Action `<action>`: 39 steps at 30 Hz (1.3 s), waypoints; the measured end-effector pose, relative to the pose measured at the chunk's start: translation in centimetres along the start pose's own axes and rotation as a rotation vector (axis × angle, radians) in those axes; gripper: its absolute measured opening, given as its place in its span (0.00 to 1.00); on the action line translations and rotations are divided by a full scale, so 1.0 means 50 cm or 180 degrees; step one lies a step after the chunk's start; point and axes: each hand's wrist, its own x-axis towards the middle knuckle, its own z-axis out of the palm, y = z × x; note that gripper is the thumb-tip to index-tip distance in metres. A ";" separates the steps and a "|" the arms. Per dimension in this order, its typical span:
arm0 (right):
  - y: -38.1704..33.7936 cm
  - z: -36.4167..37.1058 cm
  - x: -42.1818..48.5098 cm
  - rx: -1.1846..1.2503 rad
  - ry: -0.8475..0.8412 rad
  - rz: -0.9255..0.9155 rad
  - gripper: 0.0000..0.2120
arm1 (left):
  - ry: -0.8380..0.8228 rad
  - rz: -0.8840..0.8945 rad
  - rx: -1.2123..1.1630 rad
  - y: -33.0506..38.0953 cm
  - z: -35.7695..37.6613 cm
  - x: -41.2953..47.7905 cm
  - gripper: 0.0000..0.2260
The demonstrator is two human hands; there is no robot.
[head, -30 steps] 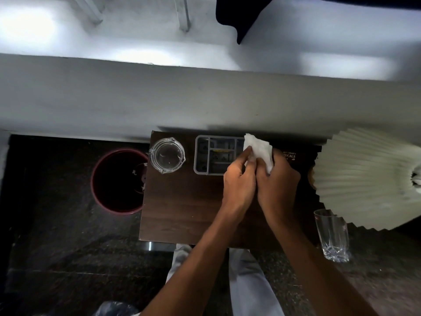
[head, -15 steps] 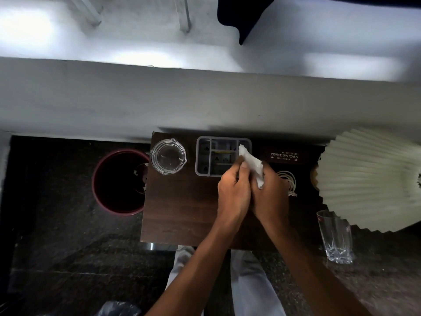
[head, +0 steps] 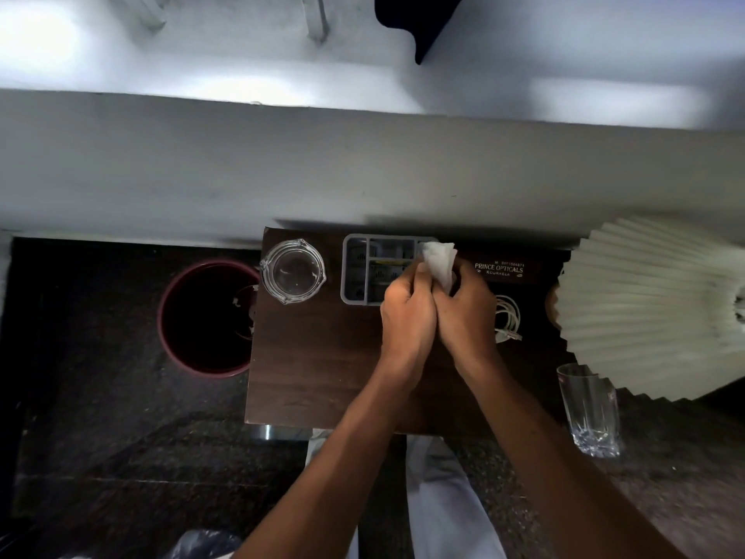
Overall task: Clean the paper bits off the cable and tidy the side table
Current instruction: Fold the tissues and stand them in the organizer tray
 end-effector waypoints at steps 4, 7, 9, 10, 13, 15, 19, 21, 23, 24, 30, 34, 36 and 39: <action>-0.002 -0.004 -0.009 0.0054 0.0000 -0.0046 0.14 | 0.0064 -0.0070 -0.0146 0.002 0.001 -0.002 0.16; 0.002 -0.012 -0.015 -0.0163 0.0076 -0.0289 0.12 | 0.0040 -0.0124 -0.0198 -0.004 0.000 -0.007 0.15; 0.009 -0.017 -0.021 -0.0270 0.0064 -0.0389 0.10 | 0.0033 -0.0140 -0.0193 -0.011 0.001 -0.015 0.14; 0.013 -0.019 -0.023 -0.0317 0.0052 -0.0400 0.09 | 0.0043 -0.0118 -0.0156 -0.016 0.001 -0.019 0.14; 0.018 -0.020 -0.026 -0.0398 0.0053 -0.0499 0.08 | 0.0056 -0.0078 -0.0170 -0.024 0.005 -0.030 0.16; 0.015 -0.015 -0.023 -0.0313 0.0026 -0.0533 0.11 | 0.0123 -0.0081 -0.0150 -0.021 0.007 -0.032 0.17; 0.008 -0.003 -0.021 -0.0004 0.0013 -0.0440 0.17 | 0.0353 -0.0042 -0.0155 -0.007 0.005 -0.021 0.17; 0.009 -0.001 -0.026 0.0086 0.0012 -0.0443 0.18 | 0.0427 -0.0015 -0.0119 -0.006 0.000 -0.019 0.17; 0.018 -0.002 -0.036 0.0187 -0.0004 -0.0410 0.18 | 0.0442 -0.0040 -0.0100 -0.016 -0.006 -0.022 0.17; 0.027 -0.005 -0.043 0.0238 -0.0032 -0.0340 0.19 | 0.0426 -0.0051 -0.0117 -0.022 -0.008 -0.026 0.17; 0.110 -0.053 -0.099 0.0276 -0.0146 0.0062 0.20 | 0.0409 0.0008 -0.0137 -0.086 0.000 -0.066 0.14; 0.173 -0.112 -0.139 0.0171 -0.0139 0.0100 0.19 | 0.0462 -0.0092 -0.0087 -0.137 0.025 -0.096 0.13; 0.206 -0.147 -0.152 -0.0005 -0.0082 0.0088 0.18 | 0.0393 -0.0146 -0.0084 -0.158 0.043 -0.108 0.15; 0.256 -0.200 -0.168 -0.0512 0.0125 -0.0015 0.17 | 0.0193 -0.0296 -0.0033 -0.190 0.080 -0.121 0.14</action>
